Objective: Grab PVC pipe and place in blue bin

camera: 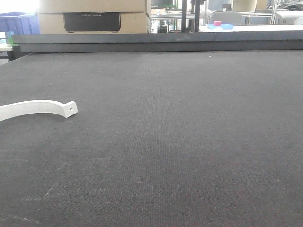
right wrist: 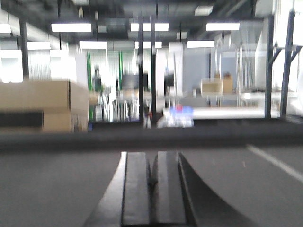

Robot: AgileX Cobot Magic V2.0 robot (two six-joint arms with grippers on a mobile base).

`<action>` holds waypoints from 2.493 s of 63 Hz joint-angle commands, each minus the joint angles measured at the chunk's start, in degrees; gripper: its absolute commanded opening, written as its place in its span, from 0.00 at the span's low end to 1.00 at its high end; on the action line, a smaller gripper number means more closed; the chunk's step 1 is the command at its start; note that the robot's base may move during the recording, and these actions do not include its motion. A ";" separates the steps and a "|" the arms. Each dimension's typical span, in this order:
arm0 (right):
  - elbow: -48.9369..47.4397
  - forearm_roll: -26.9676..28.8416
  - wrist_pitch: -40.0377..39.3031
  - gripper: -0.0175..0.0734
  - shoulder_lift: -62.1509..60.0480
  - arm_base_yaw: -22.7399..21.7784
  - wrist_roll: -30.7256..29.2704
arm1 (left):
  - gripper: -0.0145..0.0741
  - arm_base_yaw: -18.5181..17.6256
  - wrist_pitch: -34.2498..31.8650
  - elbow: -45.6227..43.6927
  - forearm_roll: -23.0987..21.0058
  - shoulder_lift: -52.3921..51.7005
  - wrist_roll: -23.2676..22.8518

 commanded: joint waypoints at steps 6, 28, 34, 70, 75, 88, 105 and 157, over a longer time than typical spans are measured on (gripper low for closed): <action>-3.29 1.81 -4.51 0.01 -0.13 -0.31 -0.47 | 0.04 -0.10 -4.21 -1.89 -9.16 -0.21 -0.17; -17.76 1.81 -2.42 0.01 9.66 -0.31 -3.12 | 0.04 -0.10 -0.99 -15.41 -18.62 8.38 -0.05; -22.45 1.81 1.92 0.01 14.07 -0.31 -3.12 | 0.04 -0.10 6.25 -20.85 -18.62 12.77 -0.05; -41.70 1.81 38.12 0.01 45.13 -0.31 -3.12 | 0.04 -0.10 53.31 -55.05 -12.20 46.35 -0.05; -41.70 1.81 39.27 0.01 48.69 -0.31 -3.12 | 0.04 -0.10 53.93 -55.04 -11.71 51.06 -0.05; -41.70 1.81 39.54 0.01 53.95 -0.31 -3.12 | 0.04 -0.10 54.87 -55.04 -12.04 59.43 -0.05; -41.56 2.09 38.04 0.01 54.87 -0.20 -3.12 | 0.04 -0.10 54.88 -55.04 -12.29 65.33 -0.05; -66.56 0.56 64.60 0.27 91.11 -0.20 18.56 | 0.04 -0.10 56.41 -55.04 -13.27 66.35 -0.05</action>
